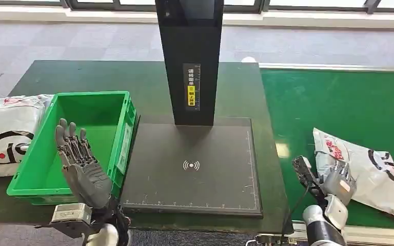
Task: Moved the parcel from conveyor to table for the left to box.
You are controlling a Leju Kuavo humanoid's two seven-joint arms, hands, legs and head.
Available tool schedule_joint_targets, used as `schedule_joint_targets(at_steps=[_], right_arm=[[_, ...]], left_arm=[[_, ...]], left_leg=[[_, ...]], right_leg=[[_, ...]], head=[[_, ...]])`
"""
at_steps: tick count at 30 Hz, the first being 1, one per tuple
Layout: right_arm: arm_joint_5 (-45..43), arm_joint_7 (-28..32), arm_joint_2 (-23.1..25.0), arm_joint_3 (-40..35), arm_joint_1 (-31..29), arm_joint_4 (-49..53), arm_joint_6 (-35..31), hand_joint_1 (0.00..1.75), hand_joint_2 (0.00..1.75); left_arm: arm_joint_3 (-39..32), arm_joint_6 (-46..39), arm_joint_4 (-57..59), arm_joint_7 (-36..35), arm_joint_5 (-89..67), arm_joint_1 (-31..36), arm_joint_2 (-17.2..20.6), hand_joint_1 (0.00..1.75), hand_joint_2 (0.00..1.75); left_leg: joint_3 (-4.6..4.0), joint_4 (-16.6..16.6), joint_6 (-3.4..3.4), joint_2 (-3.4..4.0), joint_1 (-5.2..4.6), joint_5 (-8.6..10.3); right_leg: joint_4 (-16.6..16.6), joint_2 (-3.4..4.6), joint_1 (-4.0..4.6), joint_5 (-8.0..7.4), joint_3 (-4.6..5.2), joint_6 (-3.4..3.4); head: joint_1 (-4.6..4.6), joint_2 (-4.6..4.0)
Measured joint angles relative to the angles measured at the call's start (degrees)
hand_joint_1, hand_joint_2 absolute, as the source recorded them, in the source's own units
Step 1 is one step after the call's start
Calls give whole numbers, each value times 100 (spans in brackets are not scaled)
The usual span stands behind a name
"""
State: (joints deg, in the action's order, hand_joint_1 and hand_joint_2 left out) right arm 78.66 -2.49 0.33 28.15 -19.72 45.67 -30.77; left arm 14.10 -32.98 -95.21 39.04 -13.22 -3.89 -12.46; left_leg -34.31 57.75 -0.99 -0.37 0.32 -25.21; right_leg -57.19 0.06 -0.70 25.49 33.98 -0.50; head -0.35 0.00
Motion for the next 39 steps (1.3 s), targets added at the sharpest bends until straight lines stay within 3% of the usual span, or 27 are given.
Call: schedule_joint_targets(at_steps=[2,15,16,17,23,39], right_arm=[[4,6,-92,113,-148,-493,-35,0,175],[-2,-32,-197,404,-332,-760,-177,0,175],[11,-101,-208,411,-336,-793,-155,148,175],[37,-179,-229,419,-335,-845,-90,175,175],[183,-367,-341,537,-347,-1105,723,175,175],[465,-310,-221,544,-672,-1125,905,175,175]], left_arm=[[20,-7,2,0,0,0,4,0,0],[33,-116,7,20,103,-89,50,0,0],[35,-118,7,22,103,-94,55,0,0],[37,-118,11,26,103,-94,59,0,0],[94,-103,94,26,116,-81,94,0,0],[127,-164,-72,-122,-205,-152,96,0,0]], left_leg=[[-1,0,2,0,0,-2],[0,0,5,1,-1,-3],[0,0,5,1,-1,-3],[0,0,5,0,-1,-3],[6,0,6,10,-1,-6],[15,1,8,5,0,-4]], right_leg=[[0,0,0,1,1,0],[1,-1,-1,1,0,-1],[1,-1,-1,1,0,-1],[1,-2,-1,1,1,-1],[2,8,0,1,-1,-1],[1,4,0,-3,-21,-8]], head=[[-2,0],[-2,0],[-2,0],[-2,0],[-2,0],[0,0]])
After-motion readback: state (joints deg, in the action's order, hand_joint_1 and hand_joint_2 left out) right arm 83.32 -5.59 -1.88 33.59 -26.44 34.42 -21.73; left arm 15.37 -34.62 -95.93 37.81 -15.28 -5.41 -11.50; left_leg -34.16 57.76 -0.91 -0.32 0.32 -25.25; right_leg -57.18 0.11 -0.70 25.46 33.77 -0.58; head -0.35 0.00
